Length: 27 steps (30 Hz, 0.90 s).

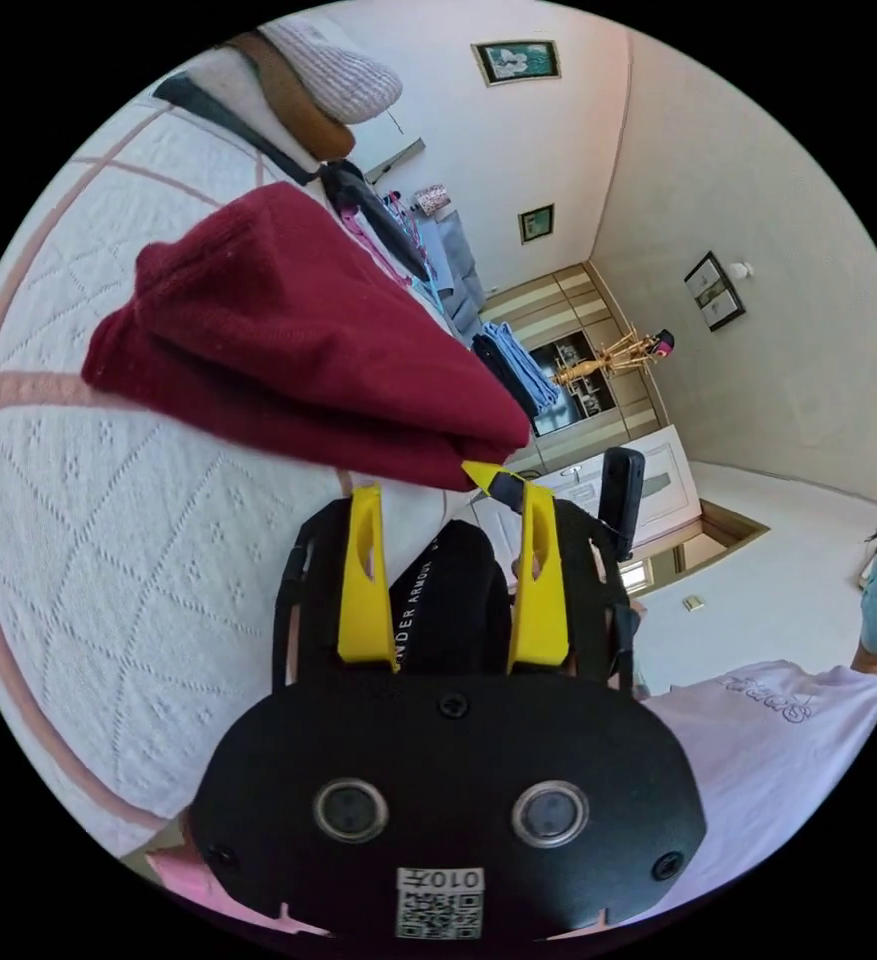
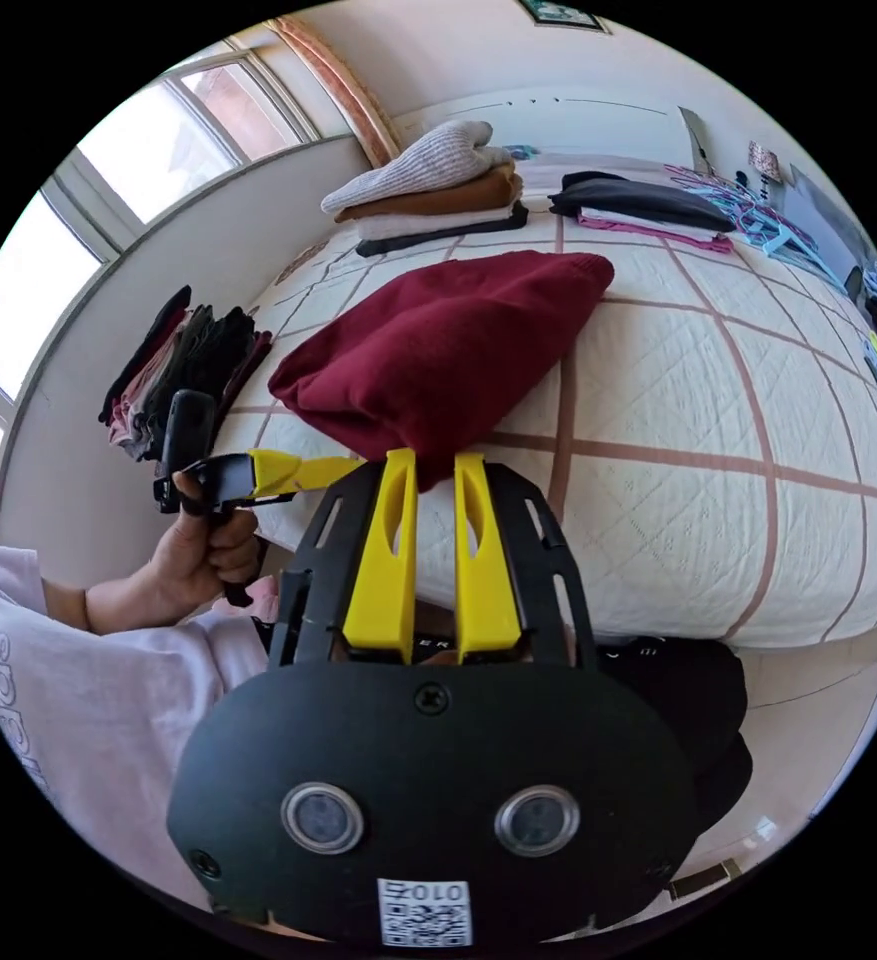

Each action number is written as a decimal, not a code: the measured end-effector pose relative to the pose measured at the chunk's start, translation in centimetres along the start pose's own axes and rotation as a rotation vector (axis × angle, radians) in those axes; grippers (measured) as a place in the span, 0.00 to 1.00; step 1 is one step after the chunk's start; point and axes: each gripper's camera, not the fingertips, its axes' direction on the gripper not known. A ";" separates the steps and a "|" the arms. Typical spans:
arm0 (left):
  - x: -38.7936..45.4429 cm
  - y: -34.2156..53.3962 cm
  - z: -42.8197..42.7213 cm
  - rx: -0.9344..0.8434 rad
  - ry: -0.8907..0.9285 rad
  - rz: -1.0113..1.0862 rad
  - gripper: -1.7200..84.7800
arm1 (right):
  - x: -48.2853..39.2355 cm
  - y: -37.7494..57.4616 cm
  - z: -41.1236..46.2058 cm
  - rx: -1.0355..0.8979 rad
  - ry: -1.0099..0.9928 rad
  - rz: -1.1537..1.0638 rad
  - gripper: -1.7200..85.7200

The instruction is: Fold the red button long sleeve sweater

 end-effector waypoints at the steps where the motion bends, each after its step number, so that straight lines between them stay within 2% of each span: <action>1: 0.0 -0.3 -0.6 0.032 0.032 -0.001 0.25 | -0.1 -0.1 -0.2 -0.001 -0.008 0.001 0.10; 8: -1.1 -0.1 -2.5 0.136 0.154 -0.095 0.28 | -2.0 -1.3 -1.2 -0.042 0.014 -0.023 0.09; 14: -2.4 0.2 -2.4 0.118 0.130 -0.183 0.28 | -2.9 -1.4 -1.7 -0.058 0.018 -0.049 0.09; 19: -1.6 1.6 -2.8 0.105 0.102 -0.146 0.27 | -2.1 -1.4 -2.5 -0.049 0.012 -0.042 0.09; 23: -2.9 2.8 -4.3 0.095 0.072 -0.196 0.28 | 0.8 -0.6 -3.3 -0.062 0.032 -0.037 0.08; 27: -3.5 4.2 -5.4 0.071 0.050 -0.212 0.27 | 3.6 1.0 -2.6 -0.064 -0.035 0.021 0.08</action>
